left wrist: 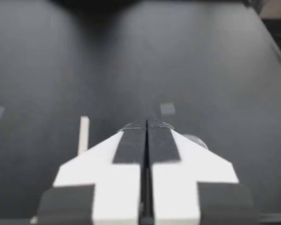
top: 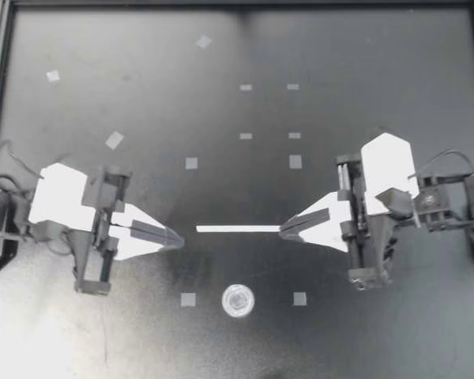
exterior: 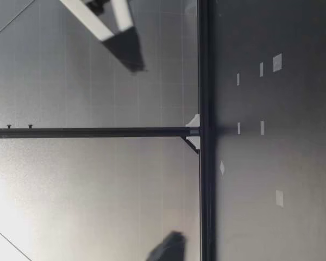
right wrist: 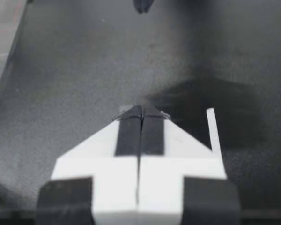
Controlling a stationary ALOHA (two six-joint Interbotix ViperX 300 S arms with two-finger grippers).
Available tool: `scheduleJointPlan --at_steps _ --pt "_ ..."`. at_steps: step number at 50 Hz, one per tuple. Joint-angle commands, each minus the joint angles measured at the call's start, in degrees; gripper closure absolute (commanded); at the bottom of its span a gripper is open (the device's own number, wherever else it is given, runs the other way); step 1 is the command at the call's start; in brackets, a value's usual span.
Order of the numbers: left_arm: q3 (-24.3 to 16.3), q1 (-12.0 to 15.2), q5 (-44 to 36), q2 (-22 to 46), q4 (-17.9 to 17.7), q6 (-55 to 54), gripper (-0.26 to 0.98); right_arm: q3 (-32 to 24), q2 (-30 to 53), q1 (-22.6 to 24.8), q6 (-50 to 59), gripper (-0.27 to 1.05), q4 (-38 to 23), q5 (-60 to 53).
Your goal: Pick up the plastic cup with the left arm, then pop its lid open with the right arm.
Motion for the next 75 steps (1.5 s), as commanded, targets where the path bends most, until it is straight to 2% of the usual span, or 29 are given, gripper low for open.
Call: scheduleJointPlan --at_steps 1,14,19,32,40,54,75 --pt "-1.7 -0.7 -0.7 1.3 0.0 -0.2 0.68 -1.7 1.4 0.5 0.2 0.9 0.0 -2.2" --pt "-3.0 -1.4 -0.8 6.9 0.0 -2.0 0.25 -4.0 9.1 1.8 0.3 0.9 -0.1 -4.5" --pt "-3.3 -1.5 -1.0 9.2 0.0 -3.4 0.14 -5.2 11.8 2.8 0.3 0.9 -0.2 -4.8" --pt "-6.0 -4.3 -3.5 17.1 0.0 -4.3 0.13 -6.1 17.8 5.5 4.3 0.9 -0.1 -10.5" --pt "-7.6 -5.0 -3.7 21.2 0.0 -4.0 0.12 -6.0 19.6 6.7 7.6 0.9 -1.0 -12.6" --pt "-10.2 -6.7 -3.7 25.9 0.0 -3.7 0.12 -6.6 22.9 8.2 9.8 0.9 -1.0 -12.7" --pt "-12.9 -7.0 -4.3 29.2 0.0 -4.0 0.11 -8.2 25.6 9.1 10.2 0.9 -1.0 -12.7"
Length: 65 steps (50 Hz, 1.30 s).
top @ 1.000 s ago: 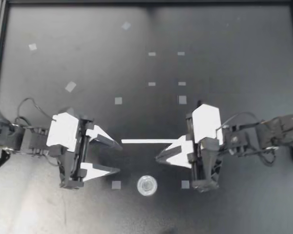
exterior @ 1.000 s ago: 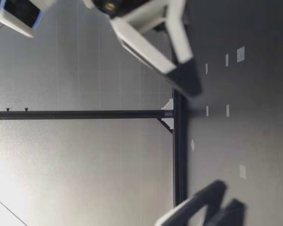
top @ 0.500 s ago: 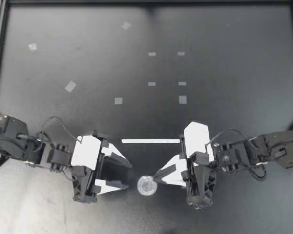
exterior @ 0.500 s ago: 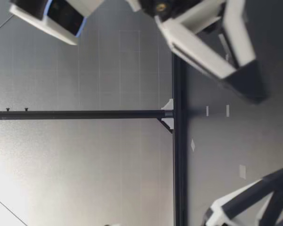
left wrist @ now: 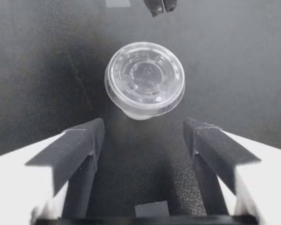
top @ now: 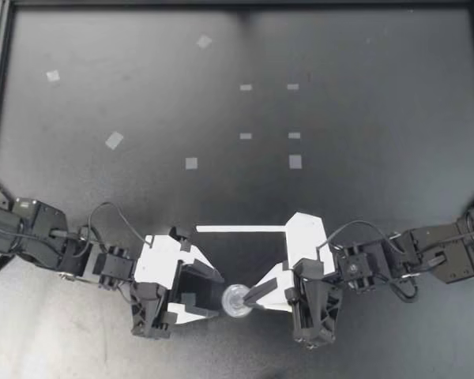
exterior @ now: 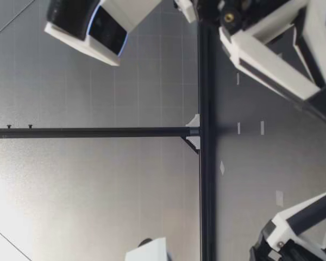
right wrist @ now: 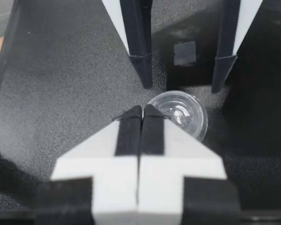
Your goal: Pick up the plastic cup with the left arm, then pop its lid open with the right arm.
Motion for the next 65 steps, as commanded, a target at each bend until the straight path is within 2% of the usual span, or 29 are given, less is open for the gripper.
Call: scheduleJointPlan --at_steps 1,21,65 --pt "-1.2 -0.4 -1.1 -0.4 0.0 -0.1 0.11 -1.1 -0.5 0.5 0.0 0.9 -0.1 -0.6" --pt "-4.2 -0.4 -1.7 2.7 0.0 -0.4 0.1 -1.7 0.9 1.0 0.1 0.9 -0.1 -0.5" --pt "-4.7 -0.4 -4.8 5.5 -1.0 -0.4 0.1 -3.1 4.9 -0.1 -0.2 0.9 -0.1 -0.3"
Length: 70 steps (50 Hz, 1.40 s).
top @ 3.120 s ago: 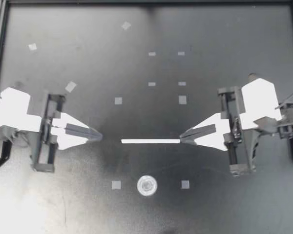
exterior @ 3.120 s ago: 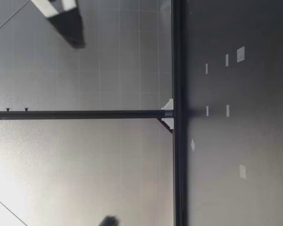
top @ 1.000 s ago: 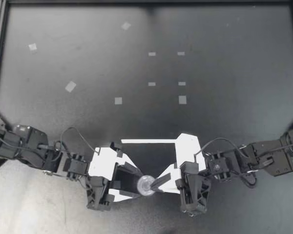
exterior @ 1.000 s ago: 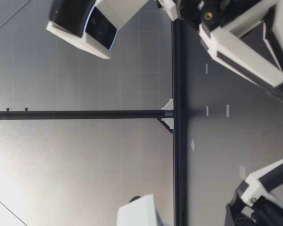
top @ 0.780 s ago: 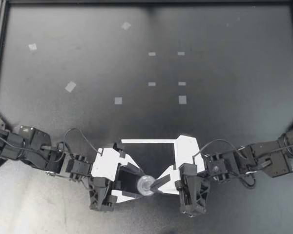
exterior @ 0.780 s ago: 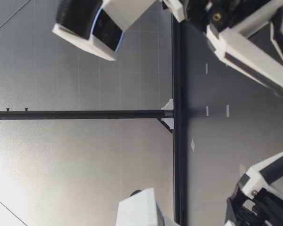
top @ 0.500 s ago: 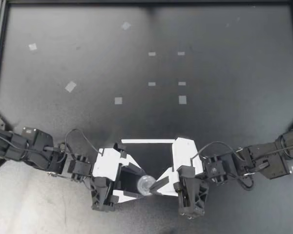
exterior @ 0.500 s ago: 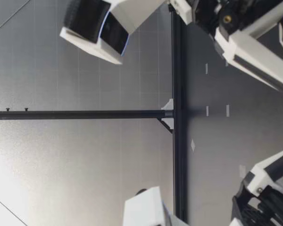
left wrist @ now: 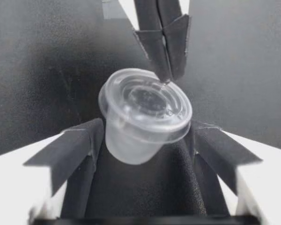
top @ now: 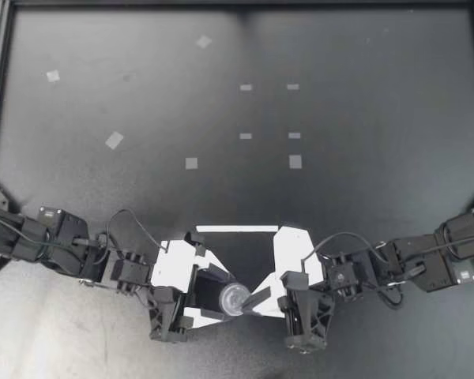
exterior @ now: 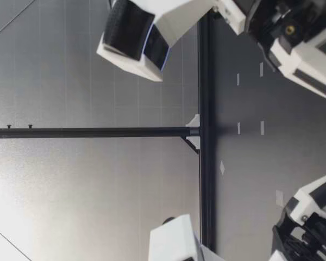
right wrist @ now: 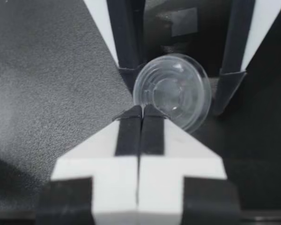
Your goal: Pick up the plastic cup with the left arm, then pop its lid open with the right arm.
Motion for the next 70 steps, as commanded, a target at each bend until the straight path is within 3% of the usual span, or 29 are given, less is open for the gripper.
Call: scheduleJointPlan --at_steps 1,21,36,49,63,70 --pt "-0.8 -0.3 -0.6 -0.8 -0.1 -0.1 0.1 -0.8 -0.7 -0.6 0.0 0.9 0.0 -0.2" --pt "-1.1 -0.3 0.5 -0.9 -0.4 -0.1 0.1 0.3 -0.6 -0.6 0.7 0.9 0.1 1.8" --pt "-3.6 -0.3 7.5 -0.9 -0.3 1.0 0.13 0.2 -0.5 -0.6 0.6 0.9 0.1 1.8" --pt "-3.3 -0.3 11.9 -3.3 0.0 1.0 0.29 0.9 -1.3 -0.6 0.6 0.9 0.1 1.8" --pt "-3.3 -0.3 14.2 -4.0 0.3 1.1 0.33 1.0 -1.9 -0.5 0.7 0.9 0.1 1.8" --pt "-3.4 -0.2 14.2 -4.2 0.4 1.1 0.43 1.8 -3.7 -0.5 1.5 0.9 0.1 2.3"
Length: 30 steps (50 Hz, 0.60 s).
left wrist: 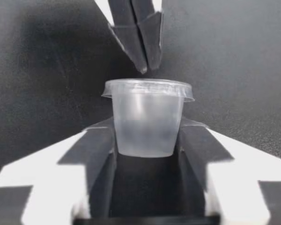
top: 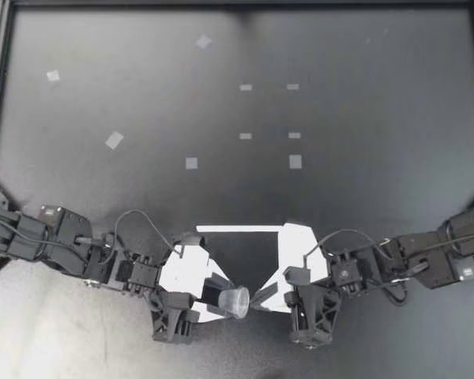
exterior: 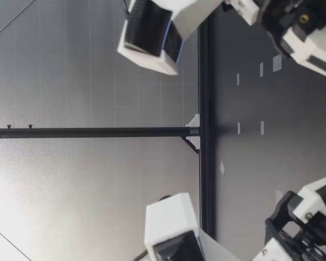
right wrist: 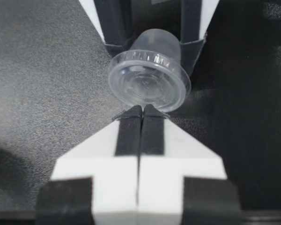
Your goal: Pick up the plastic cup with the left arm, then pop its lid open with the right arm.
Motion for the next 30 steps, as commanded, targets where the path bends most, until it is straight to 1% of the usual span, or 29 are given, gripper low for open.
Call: scheduleJointPlan --at_steps 1,4,9,12,16,17,21,23,24,26,28,29,30 --pt "-0.4 -0.2 0.3 -1.8 0.2 -0.2 0.46 0.2 -3.4 -0.3 0.6 0.9 0.2 0.2" --pt "-0.3 -0.2 0.0 -2.7 0.1 -0.3 0.54 1.6 -5.6 -0.3 2.5 0.9 0.8 0.3" --pt "0.1 0.2 -0.5 -5.3 0.0 -0.1 0.64 5.6 -10.8 -0.4 9.1 0.9 3.4 -0.4" --pt "0.5 0.8 -1.2 -6.9 -0.1 0.7 0.65 7.9 -13.1 -0.4 13.5 0.88 4.7 -1.3" --pt "1.6 2.2 -2.9 -9.5 -0.3 2.6 0.65 11.5 -15.9 -0.3 21.0 0.81 4.8 -4.6" --pt "2.1 2.9 -3.9 -10.3 -0.5 3.6 0.65 12.2 -16.3 -0.3 22.8 0.78 4.8 -5.6" --pt "3.5 4.7 -8.5 -12.2 -1.8 6.2 0.65 14.8 -17.6 -0.1 30.1 0.6 4.7 -12.2" --pt "4.7 5.7 -13.2 -13.0 -3.3 8.2 0.65 15.6 -17.5 -0.1 33.7 0.45 4.6 -16.9" --pt "5.4 6.2 -16.5 -13.3 -4.3 9.5 0.65 15.8 -17.3 -0.1 35.2 0.38 4.7 -18.7" --pt "6.9 6.7 -23.4 -13.4 -6.2 11.7 0.65 15.8 -16.5 -0.2 38.6 0.17 4.9 -23.4" --pt "8.0 6.7 -29.3 -13.0 -8.0 13.4 0.65 15.6 -15.6 -0.4 40.3 0.05 5.3 -26.2" --pt "8.8 6.7 -33.8 -12.7 -9.3 14.5 0.65 15.6 -15.1 -0.4 40.8 0.01 5.7 -27.4" --pt "9.3 6.7 -36.7 -12.3 -10.1 14.9 0.65 15.3 -14.2 -0.4 41.1 -0.01 6.5 -29.5"
